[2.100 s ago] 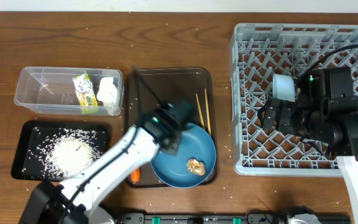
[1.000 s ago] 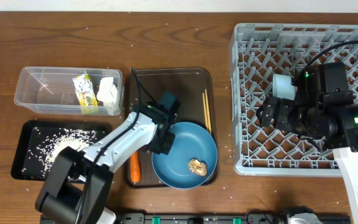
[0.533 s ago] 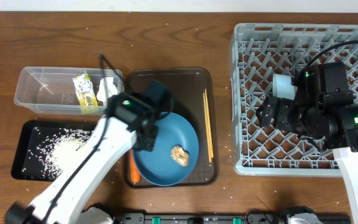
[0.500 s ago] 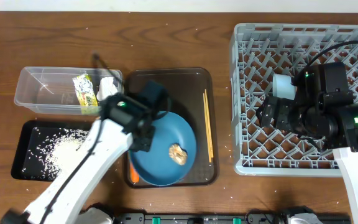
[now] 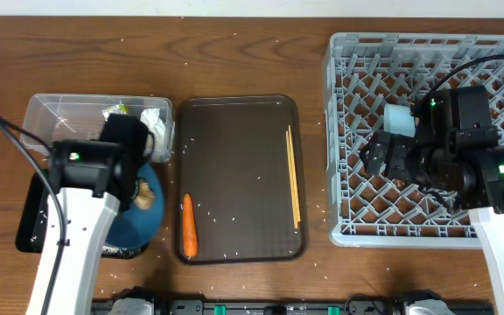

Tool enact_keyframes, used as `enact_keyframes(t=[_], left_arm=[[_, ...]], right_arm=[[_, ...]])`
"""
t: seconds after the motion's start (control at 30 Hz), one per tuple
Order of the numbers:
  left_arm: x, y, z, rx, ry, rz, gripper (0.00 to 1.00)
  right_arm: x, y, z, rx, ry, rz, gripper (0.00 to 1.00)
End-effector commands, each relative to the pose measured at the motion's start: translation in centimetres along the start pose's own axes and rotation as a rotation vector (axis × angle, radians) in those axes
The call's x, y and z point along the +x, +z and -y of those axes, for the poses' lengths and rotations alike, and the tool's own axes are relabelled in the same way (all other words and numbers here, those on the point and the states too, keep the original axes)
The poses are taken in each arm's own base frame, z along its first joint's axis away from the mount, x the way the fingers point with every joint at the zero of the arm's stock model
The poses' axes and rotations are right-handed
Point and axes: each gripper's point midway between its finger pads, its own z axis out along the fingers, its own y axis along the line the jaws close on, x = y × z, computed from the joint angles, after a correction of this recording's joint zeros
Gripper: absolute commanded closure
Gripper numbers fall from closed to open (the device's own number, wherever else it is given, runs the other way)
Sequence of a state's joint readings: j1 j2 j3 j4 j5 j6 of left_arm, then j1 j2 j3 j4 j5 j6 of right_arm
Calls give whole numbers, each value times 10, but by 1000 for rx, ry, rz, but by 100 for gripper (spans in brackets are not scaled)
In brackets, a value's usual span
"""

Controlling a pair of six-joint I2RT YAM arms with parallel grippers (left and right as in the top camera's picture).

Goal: Sort waste into correct bins and load items into the dishwasher rack
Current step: 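Tip the blue plate over the black tray to dump the food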

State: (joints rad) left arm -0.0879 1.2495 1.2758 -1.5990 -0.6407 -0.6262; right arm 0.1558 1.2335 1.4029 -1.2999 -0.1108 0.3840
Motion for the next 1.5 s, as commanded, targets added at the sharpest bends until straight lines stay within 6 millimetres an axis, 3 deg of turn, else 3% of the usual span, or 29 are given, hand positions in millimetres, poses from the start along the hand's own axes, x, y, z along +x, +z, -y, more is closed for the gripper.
enact_keyframes(t=[0.0, 0.17, 0.43, 0.9, 1.47], left_arm=[[-17, 2, -27, -114, -109, 65, 94], [-34, 2, -50, -247, -151, 147, 94], [-42, -1, -62, -369, -76, 176, 94], [-49, 17, -40, -456, 144, 61, 94], [-55, 15, -48, -497, 147, 95, 94]], right_arm=[[-1, 0, -1, 5, -2, 5, 1], [-2, 0, -1, 2, -3, 13, 1], [-12, 0, -5, -14, -8, 52, 1], [-12, -1, -5, -13, -33, 53, 1], [-13, -1, -6, -15, -38, 57, 1]])
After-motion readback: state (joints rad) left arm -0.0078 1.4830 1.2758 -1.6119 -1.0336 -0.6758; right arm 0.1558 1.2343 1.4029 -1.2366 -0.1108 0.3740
